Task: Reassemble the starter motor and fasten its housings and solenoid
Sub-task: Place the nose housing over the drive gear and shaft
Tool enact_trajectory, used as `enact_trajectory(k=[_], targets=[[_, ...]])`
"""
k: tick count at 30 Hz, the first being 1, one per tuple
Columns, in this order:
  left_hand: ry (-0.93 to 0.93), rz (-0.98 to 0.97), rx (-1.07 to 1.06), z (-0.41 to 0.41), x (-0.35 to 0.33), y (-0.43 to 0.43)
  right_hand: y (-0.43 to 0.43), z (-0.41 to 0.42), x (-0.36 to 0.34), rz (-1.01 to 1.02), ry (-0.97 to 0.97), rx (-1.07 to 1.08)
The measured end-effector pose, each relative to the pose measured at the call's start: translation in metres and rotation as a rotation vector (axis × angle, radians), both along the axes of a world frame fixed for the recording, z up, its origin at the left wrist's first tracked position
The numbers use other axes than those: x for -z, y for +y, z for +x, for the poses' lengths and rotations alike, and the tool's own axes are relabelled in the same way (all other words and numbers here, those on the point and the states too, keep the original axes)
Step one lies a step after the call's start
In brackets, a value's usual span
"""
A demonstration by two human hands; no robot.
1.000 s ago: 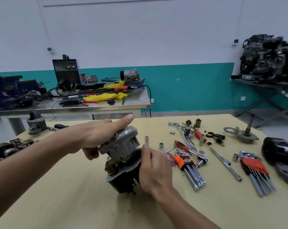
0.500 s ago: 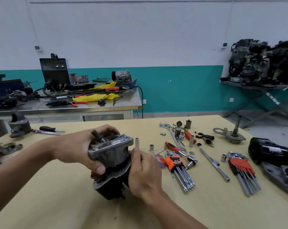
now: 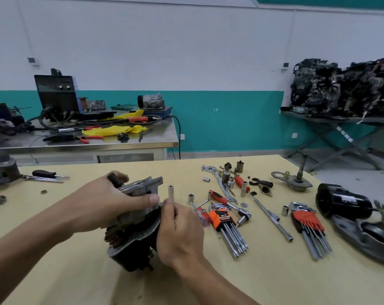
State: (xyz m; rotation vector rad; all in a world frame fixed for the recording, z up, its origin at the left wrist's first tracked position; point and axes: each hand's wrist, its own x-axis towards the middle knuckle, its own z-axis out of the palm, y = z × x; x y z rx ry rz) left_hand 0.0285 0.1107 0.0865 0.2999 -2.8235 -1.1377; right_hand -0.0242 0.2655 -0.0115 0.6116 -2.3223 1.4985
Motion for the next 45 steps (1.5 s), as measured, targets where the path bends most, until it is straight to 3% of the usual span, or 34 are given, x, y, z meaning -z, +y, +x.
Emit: enact_trajectory(k=[3, 6, 11, 14, 17, 20, 25, 34, 40, 45], targets=[[-0.219, 0.052, 0.199, 0.010, -0.017, -0.016, 0.000, -0.001, 0.001, 0.000, -0.001, 0.002], [-0.218, 0.016, 0.236, 0.013, -0.015, -0.025, 0.001, -0.002, 0.001, -0.019, -0.019, -0.010], [0.076, 0.110, 0.227, 0.016, 0.017, -0.017, 0.002, -0.005, 0.003, -0.041, -0.050, -0.054], [0.270, 0.276, 0.216, 0.020, 0.036, -0.018, 0.004, -0.006, -0.003, 0.008, -0.169, -0.174], [0.432, 0.444, 0.204, 0.024, 0.060, -0.017, 0.018, -0.013, -0.012, -0.076, -0.372, -0.519], [0.580, 0.536, 0.155, 0.024, 0.076, -0.016, 0.030, -0.020, -0.017, 0.013, -0.378, -0.768], [0.596, 0.511, 0.222, 0.017, 0.077, -0.013, 0.026, -0.022, -0.010, 0.172, -0.179, -0.668], [0.443, 0.353, 0.270, 0.016, 0.067, -0.031, 0.020, -0.019, -0.004, 0.044, -0.155, -0.558], [0.504, 0.528, 0.351, 0.017, 0.073, -0.023, 0.020, -0.019, -0.004, 0.061, -0.138, -0.533], [0.498, 0.446, 0.380, 0.013, 0.077, -0.025, 0.022, -0.019, -0.006, 0.073, -0.125, -0.538]])
